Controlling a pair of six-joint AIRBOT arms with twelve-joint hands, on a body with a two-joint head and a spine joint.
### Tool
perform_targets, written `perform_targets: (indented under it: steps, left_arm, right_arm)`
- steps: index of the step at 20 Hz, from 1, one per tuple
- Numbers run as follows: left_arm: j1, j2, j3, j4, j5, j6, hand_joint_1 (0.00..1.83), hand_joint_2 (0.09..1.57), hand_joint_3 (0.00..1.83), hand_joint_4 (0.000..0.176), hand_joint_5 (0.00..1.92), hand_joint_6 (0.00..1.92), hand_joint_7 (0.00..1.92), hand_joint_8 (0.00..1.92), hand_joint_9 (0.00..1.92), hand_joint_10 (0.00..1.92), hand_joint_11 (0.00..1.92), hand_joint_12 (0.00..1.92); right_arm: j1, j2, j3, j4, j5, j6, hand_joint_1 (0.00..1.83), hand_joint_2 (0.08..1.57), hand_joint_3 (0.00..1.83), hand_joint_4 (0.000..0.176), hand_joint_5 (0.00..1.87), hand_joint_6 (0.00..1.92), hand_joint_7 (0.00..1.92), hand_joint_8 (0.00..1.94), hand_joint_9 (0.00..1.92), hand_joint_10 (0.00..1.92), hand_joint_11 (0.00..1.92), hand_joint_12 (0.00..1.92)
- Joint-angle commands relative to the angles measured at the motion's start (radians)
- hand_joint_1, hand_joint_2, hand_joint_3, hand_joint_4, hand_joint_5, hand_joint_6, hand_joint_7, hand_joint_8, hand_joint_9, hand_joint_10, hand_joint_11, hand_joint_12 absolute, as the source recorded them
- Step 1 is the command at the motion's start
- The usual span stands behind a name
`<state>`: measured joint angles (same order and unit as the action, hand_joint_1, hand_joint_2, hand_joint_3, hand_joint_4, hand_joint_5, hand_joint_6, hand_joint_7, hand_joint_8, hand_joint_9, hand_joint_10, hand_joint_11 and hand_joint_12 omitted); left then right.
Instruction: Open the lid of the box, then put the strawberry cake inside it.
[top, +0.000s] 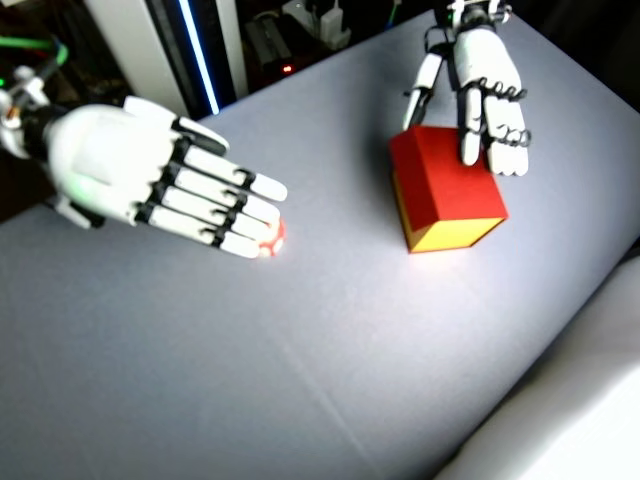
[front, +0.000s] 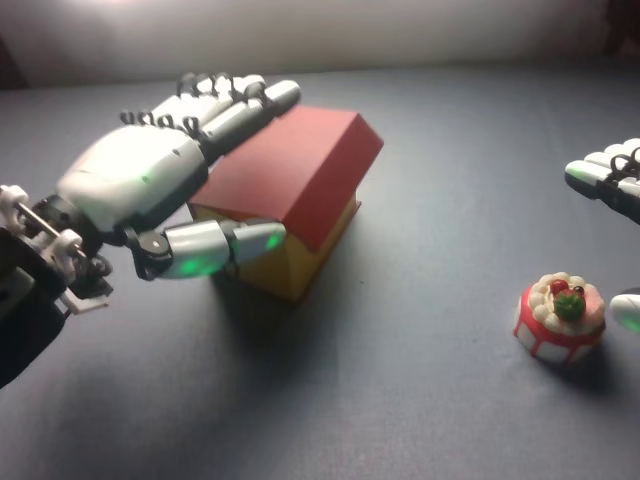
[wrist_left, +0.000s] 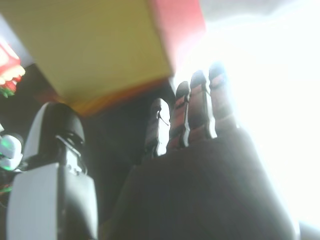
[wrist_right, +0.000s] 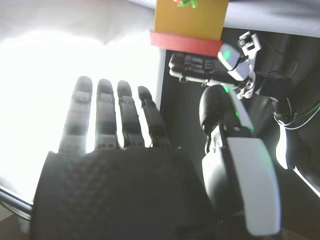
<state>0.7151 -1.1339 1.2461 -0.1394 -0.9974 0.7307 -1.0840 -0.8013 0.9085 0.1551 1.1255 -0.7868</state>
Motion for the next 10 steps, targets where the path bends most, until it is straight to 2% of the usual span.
perform_targets:
  steps: [1, 6, 10]
  left_arm:
    - [-0.004, 0.011, -0.003, -0.012, -0.157, -0.007, 0.45, 1.23, 0.01, 0.174, 0.0, 0.0, 0.0, 0.0, 0.0, 0.0, 0.0, 0.0]
    - [-0.009, 0.016, 0.008, -0.061, -0.198, -0.007, 0.2, 1.25, 0.01, 0.176, 0.0, 0.0, 0.0, 0.0, 0.0, 0.0, 0.0, 0.0]
    - [-0.009, 0.014, 0.023, -0.132, -0.235, -0.01, 0.19, 1.31, 0.02, 0.176, 0.0, 0.0, 0.0, 0.0, 0.0, 0.0, 0.0, 0.0]
  right_arm:
    - [0.002, 0.001, 0.002, 0.007, 0.133, 0.007, 0.25, 1.34, 0.0, 0.0, 0.0, 0.0, 0.0, 0.0, 0.0, 0.0, 0.0, 0.0]
    - [-0.002, -0.003, 0.002, 0.009, 0.137, 0.007, 0.25, 1.34, 0.0, 0.0, 0.0, 0.0, 0.0, 0.0, 0.0, 0.0, 0.0, 0.0]
    - [-0.006, -0.01, 0.004, 0.014, 0.141, 0.008, 0.25, 1.33, 0.0, 0.0, 0.0, 0.0, 0.0, 0.0, 0.0, 0.0, 0.0, 0.0]
